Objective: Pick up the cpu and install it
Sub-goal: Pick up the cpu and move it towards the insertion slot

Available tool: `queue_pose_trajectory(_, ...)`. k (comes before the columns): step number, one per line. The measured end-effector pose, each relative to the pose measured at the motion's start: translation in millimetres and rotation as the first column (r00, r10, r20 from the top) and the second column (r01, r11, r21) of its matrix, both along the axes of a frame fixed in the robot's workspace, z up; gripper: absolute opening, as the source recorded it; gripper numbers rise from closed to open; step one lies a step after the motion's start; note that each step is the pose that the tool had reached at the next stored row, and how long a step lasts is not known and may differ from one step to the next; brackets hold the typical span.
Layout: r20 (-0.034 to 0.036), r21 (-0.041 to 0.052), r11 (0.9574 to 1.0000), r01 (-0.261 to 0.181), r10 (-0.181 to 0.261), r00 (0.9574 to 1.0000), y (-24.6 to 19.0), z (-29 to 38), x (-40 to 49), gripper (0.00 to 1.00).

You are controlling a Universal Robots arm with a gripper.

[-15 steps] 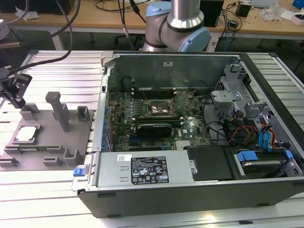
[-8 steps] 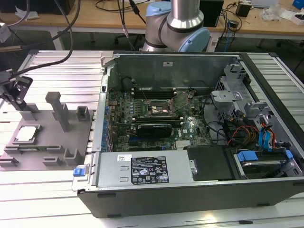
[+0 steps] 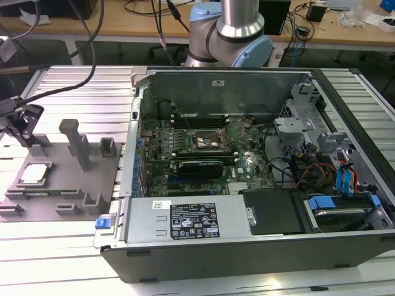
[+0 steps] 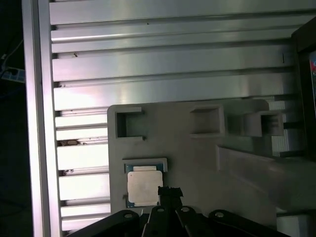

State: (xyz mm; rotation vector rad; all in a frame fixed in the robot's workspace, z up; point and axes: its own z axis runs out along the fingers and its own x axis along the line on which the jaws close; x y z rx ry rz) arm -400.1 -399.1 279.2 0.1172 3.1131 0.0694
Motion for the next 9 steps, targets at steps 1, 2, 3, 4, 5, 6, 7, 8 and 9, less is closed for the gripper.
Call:
queue_pose_trajectory(1, -0.0001, -0.0001, 1.0, 0.0, 0.0, 1.0, 0.0, -1.6, -0.4, 0.11)
queue_pose_trajectory(2, -0.0001, -0.0001, 1.0, 0.0, 0.0, 1.0, 0.0, -2.7, -0.7, 0.11)
queue_pose_trajectory(3, 0.0, 0.0, 1.0, 0.0, 0.0, 1.0, 0.0, -4.1, -1.1, 0.11)
queue_pose_trajectory(4, -0.0001, -0.0001, 1.0, 0.0, 0.0, 1.0, 0.0, -5.3, -1.5, 0.11)
queue_pose_trajectory(5, -0.0001, 0.0, 1.0, 0.0, 0.0, 1.0, 0.0, -6.5, -1.8, 0.11)
queue_pose_trajectory(6, -0.0002, -0.0001, 1.0, 0.0, 0.0, 1.0, 0.0, -7.3, -2.1, 0.11)
queue_pose_trajectory(7, -0.0001, 0.0, 1.0, 0.0, 0.0, 1.0, 0.0, -9.0, -2.6, 0.11)
queue_pose_trajectory(8, 0.0, 0.0, 1.0, 0.0, 0.0, 1.0, 0.0, -10.3, -2.8, 0.11)
queue_pose_trajectory(9, -0.0001, -0.0001, 1.0, 0.0, 0.0, 1.0, -0.1, -12.0, -3.1, 0.11)
